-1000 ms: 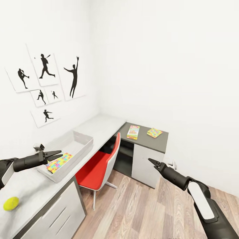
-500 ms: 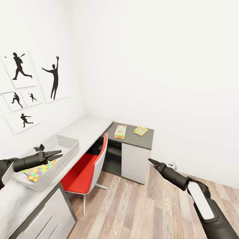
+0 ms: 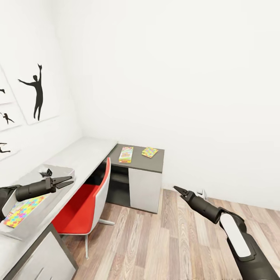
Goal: Put all the toys in the child's room - the three board games (two on the bed and one on the table), the two jigsaw puzzles on the table, and the tennis ball on the table - inside the toy box on the table in the child's room.
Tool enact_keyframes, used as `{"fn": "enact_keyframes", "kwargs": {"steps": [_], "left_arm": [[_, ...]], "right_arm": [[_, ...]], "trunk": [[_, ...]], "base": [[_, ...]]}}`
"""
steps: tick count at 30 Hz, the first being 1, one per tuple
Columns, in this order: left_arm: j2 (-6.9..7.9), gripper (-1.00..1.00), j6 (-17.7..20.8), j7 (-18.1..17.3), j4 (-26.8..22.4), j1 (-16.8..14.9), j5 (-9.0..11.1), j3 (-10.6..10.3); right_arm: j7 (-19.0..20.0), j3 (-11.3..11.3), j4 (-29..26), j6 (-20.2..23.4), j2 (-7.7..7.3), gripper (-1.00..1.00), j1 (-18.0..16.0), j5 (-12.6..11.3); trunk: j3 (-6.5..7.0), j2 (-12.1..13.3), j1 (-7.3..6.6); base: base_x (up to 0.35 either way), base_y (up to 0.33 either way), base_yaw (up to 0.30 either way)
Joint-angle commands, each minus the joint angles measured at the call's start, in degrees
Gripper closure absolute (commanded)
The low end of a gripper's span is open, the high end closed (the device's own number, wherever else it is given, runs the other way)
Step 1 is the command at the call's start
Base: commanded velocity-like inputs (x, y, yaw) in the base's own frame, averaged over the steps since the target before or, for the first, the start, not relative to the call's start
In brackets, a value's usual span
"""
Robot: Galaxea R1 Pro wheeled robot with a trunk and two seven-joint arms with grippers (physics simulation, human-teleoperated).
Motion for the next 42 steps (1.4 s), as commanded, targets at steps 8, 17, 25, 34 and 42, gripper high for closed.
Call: {"fn": "enact_keyframes", "kwargs": {"steps": [8, 17, 25, 34, 42], "left_arm": [[-0.01, -1.0, 0.6, -0.13, -0.02, -0.03, 0.04, -0.01], [0.04, -1.0, 0.6, -0.13, 0.06, -0.03, 0.04, -0.01], [0.04, -1.0, 0.6, -0.1, 0.06, -0.03, 0.04, -0.01], [0.03, -1.0, 0.6, -0.08, 0.07, -0.03, 0.04, -0.01], [0.03, -1.0, 0.6, -0.07, 0.07, -0.03, 0.04, -0.01]], "right_arm": [[0.14, -0.13, 0.85, 0.35, 0.02, -1.0, -0.07, 0.03], [0.14, -0.13, 0.97, 0.34, 0.03, -1.0, -0.07, 0.05], [0.14, -0.13, 0.97, 0.33, 0.05, -1.0, -0.07, 0.05], [0.14, -0.13, 0.97, 0.28, 0.04, -1.0, -0.07, 0.06], [0.09, -0.08, 0.97, 0.26, 0.05, -1.0, -0.07, 0.12]], "trunk": [[-0.13, -0.13, 0.04], [-0.13, -0.13, 0.04], [-0.13, -0.13, 0.04], [-0.13, -0.13, 0.04], [-0.13, -0.13, 0.04]], "base": [[0.0, 0.0, -0.277], [0.0, 0.0, -0.277], [0.0, 0.0, -0.277], [0.0, 0.0, -0.277], [0.0, 0.0, -0.277]]}}
